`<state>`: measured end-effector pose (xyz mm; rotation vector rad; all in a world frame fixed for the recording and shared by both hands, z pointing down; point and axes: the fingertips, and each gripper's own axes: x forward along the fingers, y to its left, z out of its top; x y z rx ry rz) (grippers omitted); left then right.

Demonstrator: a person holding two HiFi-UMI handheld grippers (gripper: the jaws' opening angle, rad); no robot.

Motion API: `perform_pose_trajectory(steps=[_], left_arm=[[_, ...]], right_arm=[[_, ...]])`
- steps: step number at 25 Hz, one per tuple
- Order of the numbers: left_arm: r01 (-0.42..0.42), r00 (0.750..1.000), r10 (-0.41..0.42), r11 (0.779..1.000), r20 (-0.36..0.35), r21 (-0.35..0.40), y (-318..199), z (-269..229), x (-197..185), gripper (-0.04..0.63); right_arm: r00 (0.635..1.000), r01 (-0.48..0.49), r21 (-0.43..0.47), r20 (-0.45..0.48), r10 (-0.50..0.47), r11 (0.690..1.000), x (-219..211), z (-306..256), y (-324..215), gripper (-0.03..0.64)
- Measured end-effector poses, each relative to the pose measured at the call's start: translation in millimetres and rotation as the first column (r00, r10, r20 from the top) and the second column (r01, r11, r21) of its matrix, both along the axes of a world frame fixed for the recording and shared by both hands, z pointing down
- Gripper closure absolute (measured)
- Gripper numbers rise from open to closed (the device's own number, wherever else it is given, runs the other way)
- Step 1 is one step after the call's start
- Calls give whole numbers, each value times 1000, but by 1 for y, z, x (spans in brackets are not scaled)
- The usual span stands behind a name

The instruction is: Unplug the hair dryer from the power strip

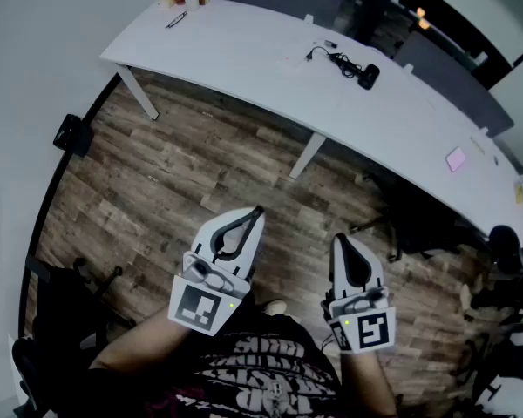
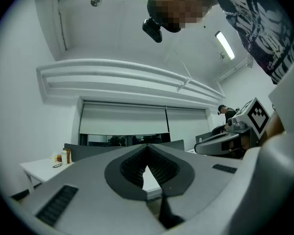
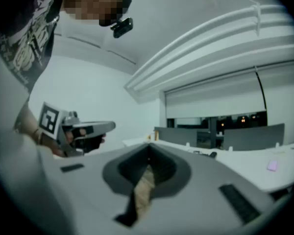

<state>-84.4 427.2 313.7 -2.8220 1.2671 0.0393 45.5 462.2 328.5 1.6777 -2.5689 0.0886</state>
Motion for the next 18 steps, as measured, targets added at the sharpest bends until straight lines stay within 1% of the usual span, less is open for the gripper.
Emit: perform_pose_trajectory(steps=[3,6,11,16,18], left_arm=[[13,999,-14,1000,-33,-20,-14,0,-15,569],[8,999,-9,1000,-32,-16,-26,0,-25,569],[11,996,-12,1000,-85,-9,-36,-5,-44,569],[15,995,-19,999,-98,-39,-36,6,-57,569],[15,995,-19,999,-99,-45,-36,8,-57,569]], right_arm=[[1000,-9,2,6,9,1000,-12,-5,-12,584],[1000,-23,-4,2,23,1000,-16,-5,-24,584],[999,-51,-2,19,51,999,-24,-10,-31,584],[999,-48,8,-8,48,999,-37,-12,-26,584],[999,-52,4,-14,52,999,-36,-11,-24,584]])
